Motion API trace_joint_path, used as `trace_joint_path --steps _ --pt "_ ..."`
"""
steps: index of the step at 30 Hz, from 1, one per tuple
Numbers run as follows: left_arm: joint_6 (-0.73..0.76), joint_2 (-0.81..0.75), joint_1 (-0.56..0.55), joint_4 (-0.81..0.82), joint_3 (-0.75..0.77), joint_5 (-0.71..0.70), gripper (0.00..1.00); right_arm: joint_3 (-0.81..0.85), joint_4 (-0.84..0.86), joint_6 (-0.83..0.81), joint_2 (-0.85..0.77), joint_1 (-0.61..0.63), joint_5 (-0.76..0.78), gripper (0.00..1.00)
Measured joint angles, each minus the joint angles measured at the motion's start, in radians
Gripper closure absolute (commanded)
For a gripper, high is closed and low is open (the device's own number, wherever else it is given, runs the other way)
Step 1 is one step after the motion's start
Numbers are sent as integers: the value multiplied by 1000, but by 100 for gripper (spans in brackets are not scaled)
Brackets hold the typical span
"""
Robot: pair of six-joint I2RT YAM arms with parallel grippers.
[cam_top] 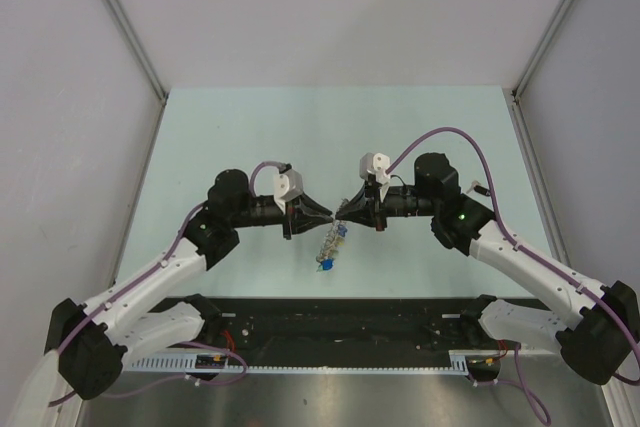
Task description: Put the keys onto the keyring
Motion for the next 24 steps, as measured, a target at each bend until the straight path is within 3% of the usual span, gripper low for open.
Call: trace_joint_path --steps 5,9,11,15,18,24 --pt "-6 6 0 0 1 1 85 0 -5 -6 0 3 4 100" --pt "-11 12 -1 1 1 8 100 0 -10 -8 0 7 14 100" --pt "-16 13 -1 1 1 10 100 0 -11 -9 0 10 20 100" --pt "-16 13 -1 -1 1 -3 100 0 -11 1 0 7 32 67" --pt "-11 5 -2 -37 1 -54 100 8 -29 21 -20 -13 63 52" --pt "36 -57 -2 -142 1 -152 100 114 -183 44 -92 -85 237 39"
